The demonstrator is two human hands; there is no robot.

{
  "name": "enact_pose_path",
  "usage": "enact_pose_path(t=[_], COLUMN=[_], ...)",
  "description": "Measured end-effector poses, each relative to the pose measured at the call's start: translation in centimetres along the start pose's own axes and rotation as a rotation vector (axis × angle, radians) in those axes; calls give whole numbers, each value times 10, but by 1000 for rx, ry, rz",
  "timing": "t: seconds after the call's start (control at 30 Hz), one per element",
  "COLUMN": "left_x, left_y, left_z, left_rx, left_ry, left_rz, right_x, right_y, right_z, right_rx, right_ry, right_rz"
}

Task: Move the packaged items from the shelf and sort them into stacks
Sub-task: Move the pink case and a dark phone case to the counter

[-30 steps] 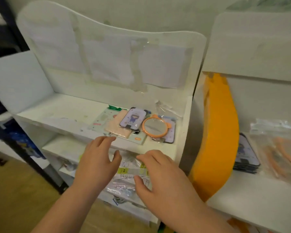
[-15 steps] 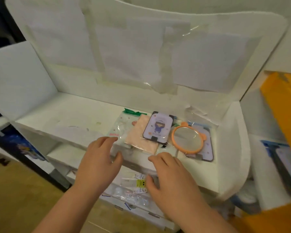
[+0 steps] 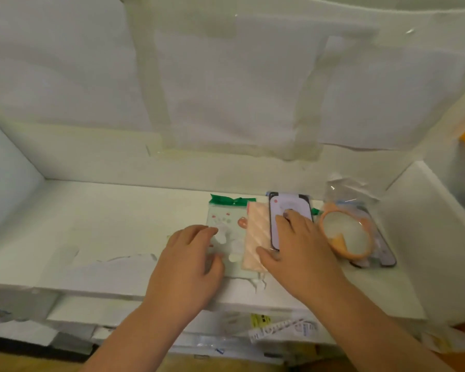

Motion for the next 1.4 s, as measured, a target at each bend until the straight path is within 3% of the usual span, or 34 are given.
enact_pose_path(t=[0.1, 0.3, 0.63, 0.83, 1.1, 1.27, 1.4], left_x=[-7, -17, -22, -24, -49, -88, -108], left_y=[-5, 3, 8, 12, 35, 44, 44], left_z=[4, 1, -11, -15, -28, -39, -40], left_rx=[21, 61, 19, 5, -118, -286, -333], left_ry=[-13, -50, -68, -67, -149, -337, -410], left_rz=[-58, -149, -190, -194, -210, -220, -264], right_x=[-2, -3, -3, -7, -15, 3, 27], right_y=[-5, -11, -16, -19, -1, 20, 35], right_z=[-3, 0, -10, 4, 31, 55, 61], right_rx=[5, -21, -106, -148, -433, -817, -1110], right_ry=[-34, -74, -47, -12, 76, 247, 219], right_rz=[-76, -52, -160, -124, -262, -353, -420])
Point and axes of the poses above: each hand's wrist, its own x-axis away from the middle knuckle, its own z-axis out of the back of the hand, y = z × x, the point moved 1 cm from there along -x, towards the middle knuckle, and after that the axes turned 1 degree about -y, right-handed, at the moved point
